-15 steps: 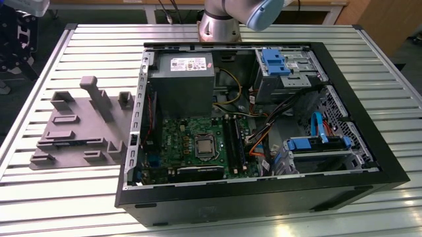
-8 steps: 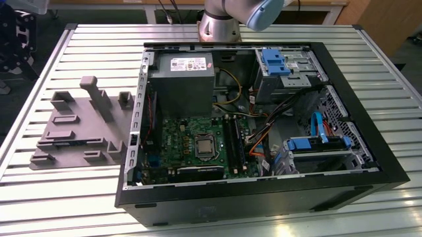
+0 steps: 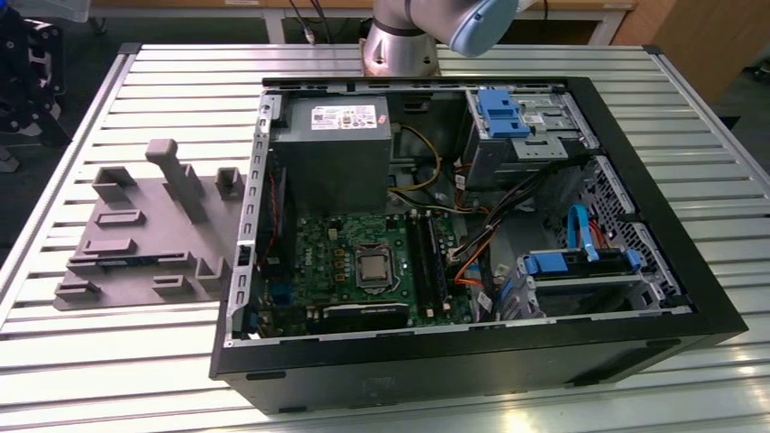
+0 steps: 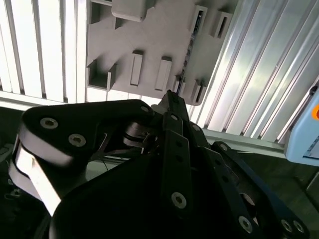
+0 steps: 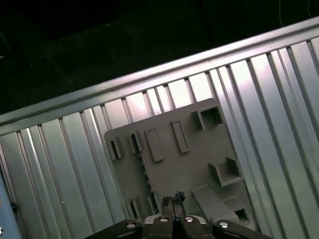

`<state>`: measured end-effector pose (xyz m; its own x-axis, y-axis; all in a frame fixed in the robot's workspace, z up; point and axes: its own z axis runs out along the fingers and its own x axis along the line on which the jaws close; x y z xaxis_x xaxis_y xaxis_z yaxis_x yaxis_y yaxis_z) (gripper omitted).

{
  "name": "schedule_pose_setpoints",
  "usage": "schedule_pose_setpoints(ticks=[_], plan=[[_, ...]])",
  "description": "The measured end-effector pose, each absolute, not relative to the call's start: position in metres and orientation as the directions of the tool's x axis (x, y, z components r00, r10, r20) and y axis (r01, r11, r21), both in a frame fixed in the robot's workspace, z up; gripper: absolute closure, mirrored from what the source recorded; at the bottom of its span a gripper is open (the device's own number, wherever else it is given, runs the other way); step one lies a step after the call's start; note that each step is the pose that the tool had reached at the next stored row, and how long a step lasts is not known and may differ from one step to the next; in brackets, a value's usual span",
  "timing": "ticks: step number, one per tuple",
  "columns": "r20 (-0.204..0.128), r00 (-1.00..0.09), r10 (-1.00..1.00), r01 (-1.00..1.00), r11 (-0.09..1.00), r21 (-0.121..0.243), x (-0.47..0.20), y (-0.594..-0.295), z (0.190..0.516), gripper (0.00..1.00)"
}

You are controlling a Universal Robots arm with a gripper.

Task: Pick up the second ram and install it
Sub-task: 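Pick up the second ram and move it above second insertion slot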

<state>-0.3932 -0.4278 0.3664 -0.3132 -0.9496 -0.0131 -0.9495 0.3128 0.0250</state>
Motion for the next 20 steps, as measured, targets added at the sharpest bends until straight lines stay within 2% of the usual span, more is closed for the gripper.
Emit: schedule_pose_setpoints(ticks=[5,20], plan=[[-0.013,-0.262,-0.965,-0.965,0.262,0.025,-0.3932,-0.4278,0.3658,0.89],[-0.013,0.001,-1.0,-1.0,-0.001,0.024,-0.3932,-0.4278,0.3626,0.89]])
